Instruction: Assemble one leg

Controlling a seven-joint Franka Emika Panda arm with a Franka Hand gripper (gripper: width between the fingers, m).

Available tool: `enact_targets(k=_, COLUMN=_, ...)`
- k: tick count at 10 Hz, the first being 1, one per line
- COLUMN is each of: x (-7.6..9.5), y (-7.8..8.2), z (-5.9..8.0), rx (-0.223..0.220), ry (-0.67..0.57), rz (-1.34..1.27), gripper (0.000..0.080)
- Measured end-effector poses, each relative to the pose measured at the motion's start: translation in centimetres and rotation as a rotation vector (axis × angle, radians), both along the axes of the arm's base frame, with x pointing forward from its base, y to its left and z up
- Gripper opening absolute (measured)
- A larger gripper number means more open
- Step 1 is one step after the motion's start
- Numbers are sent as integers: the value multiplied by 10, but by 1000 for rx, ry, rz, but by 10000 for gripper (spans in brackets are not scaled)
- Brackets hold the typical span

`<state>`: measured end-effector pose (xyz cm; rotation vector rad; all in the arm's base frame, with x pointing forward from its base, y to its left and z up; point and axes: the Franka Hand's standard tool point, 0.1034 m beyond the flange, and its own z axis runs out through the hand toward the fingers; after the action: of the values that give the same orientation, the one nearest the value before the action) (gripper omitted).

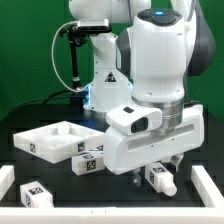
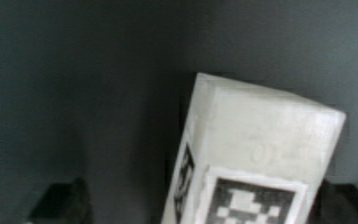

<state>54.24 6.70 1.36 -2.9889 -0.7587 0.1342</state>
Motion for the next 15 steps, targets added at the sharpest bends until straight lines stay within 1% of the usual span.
enact_targets(k=1, x=0, y=0, z=0, rx=0, ry=0, rz=0, gripper=516)
enact_targets(k=2, x=0, y=0, z=0, rx=0, ry=0, rz=0, gripper=376)
enact_targets(k=3, x=0, y=0, z=0, rx=0, ry=0, rz=0, gripper=282)
enact_targets(k=5, x=-1, y=0, z=0, rx=0, ry=0, rz=-5, gripper=282)
enact_targets(k=6, x=-14, y=-4, z=4, rx=-9, ry=7, rz=-46, gripper=282)
enact_targets(k=7, x=-28, y=-9, z=12, rx=-16, ry=15, rz=-49, gripper=282)
enact_targets(k=8, x=-46, y=-13, z=22, rx=-22, ry=8, rz=-69, gripper=282)
enact_targets(k=9, x=-68, y=-14, z=30, rx=-26, ry=-4, rz=-84, gripper=282)
enact_targets(k=10, x=-76, y=-14, z=29, rx=-25, ry=-8, rz=-86, gripper=282)
enact_targets(k=12, x=-74, y=-14, z=28, rx=-24, ry=-7, rz=-84, gripper=282)
enact_targets(k=14, x=-76, y=-16, z=28, rx=-25, ry=-4, rz=-88, gripper=284)
enact_targets(k=15, x=-88, y=-24, z=24, rx=-26, ry=14, rz=-114, gripper=284)
